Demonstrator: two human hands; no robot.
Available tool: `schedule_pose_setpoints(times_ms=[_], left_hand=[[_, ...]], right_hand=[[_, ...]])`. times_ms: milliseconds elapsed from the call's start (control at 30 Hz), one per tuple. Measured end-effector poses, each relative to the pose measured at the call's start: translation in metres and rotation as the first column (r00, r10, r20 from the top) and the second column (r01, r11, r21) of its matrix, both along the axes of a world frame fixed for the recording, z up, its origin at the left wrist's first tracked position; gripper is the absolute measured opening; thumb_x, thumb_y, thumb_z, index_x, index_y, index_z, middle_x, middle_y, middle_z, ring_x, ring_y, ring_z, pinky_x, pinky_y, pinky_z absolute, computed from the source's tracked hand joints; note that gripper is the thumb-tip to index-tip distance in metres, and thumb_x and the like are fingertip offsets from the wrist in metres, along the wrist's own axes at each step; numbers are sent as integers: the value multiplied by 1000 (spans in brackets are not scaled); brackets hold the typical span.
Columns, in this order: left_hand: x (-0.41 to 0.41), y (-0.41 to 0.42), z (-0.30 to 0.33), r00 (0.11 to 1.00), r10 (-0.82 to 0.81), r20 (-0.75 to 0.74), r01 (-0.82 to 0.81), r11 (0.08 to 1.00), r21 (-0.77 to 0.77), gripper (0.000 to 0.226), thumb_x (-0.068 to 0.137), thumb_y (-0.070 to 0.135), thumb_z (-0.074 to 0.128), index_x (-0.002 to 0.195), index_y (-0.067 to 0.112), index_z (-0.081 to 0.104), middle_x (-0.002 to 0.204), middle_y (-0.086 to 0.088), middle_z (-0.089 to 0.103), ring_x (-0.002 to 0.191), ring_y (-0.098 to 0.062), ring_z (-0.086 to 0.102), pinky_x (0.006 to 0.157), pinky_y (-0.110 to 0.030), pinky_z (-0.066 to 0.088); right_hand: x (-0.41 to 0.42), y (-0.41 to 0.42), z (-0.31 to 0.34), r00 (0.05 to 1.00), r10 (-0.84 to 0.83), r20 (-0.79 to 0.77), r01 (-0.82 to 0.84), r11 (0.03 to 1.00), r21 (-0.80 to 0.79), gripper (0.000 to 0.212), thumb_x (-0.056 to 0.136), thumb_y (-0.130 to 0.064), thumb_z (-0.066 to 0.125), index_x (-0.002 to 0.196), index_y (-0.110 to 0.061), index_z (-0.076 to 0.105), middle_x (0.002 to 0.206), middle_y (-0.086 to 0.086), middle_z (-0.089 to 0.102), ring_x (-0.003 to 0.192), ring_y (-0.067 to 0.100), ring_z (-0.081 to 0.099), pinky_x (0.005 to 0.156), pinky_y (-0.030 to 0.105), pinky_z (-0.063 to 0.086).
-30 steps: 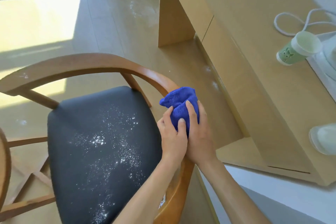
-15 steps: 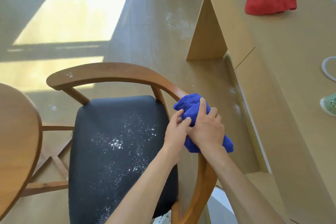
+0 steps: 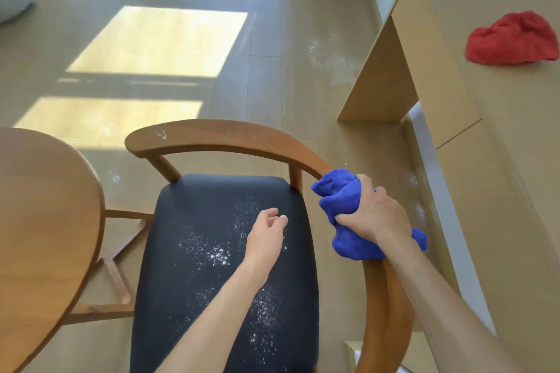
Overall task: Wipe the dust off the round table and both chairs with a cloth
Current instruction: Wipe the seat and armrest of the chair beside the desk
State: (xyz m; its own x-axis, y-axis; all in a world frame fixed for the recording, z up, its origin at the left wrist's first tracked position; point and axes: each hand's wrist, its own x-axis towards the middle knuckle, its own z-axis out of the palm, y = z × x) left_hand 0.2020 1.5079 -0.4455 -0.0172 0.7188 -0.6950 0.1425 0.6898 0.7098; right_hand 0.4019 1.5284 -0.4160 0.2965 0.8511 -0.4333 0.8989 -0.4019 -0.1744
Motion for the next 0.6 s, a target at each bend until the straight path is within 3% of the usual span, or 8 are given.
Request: schedule_pose_setpoints(times_ms=[267,467,600], left_hand=[[-80,39,-28,991,114,-76,-112,993,27,22,98,31,47,119,34,49,121,10,53,110,-10,52,97,-35,44],[-142,80,-40,958,271,-93,-260,959,109,26,98,31,46,125,33,49,126,8,54,119,-14,50,106,-44,42],[-187,112,-38,896,436,-84,-417,892,177,28,97,30,47,125,30,48,126,6,55,120,-18,51,105,-48,41]], right_hand=[[-18,56,-13,993,122,2,-121,992,-36,79,75,-47,64,141,-32,22,109,1,55,89,25,60,76,39,51],[-53,96,-29,985,158,-65,-152,983,101,81,74,-47,68,141,-35,24,116,-1,53,98,25,58,81,42,50],[-74,112,-39,980,199,-22,-191,963,190,89,69,-48,72,144,-30,27,121,2,53,107,26,55,86,42,48]])
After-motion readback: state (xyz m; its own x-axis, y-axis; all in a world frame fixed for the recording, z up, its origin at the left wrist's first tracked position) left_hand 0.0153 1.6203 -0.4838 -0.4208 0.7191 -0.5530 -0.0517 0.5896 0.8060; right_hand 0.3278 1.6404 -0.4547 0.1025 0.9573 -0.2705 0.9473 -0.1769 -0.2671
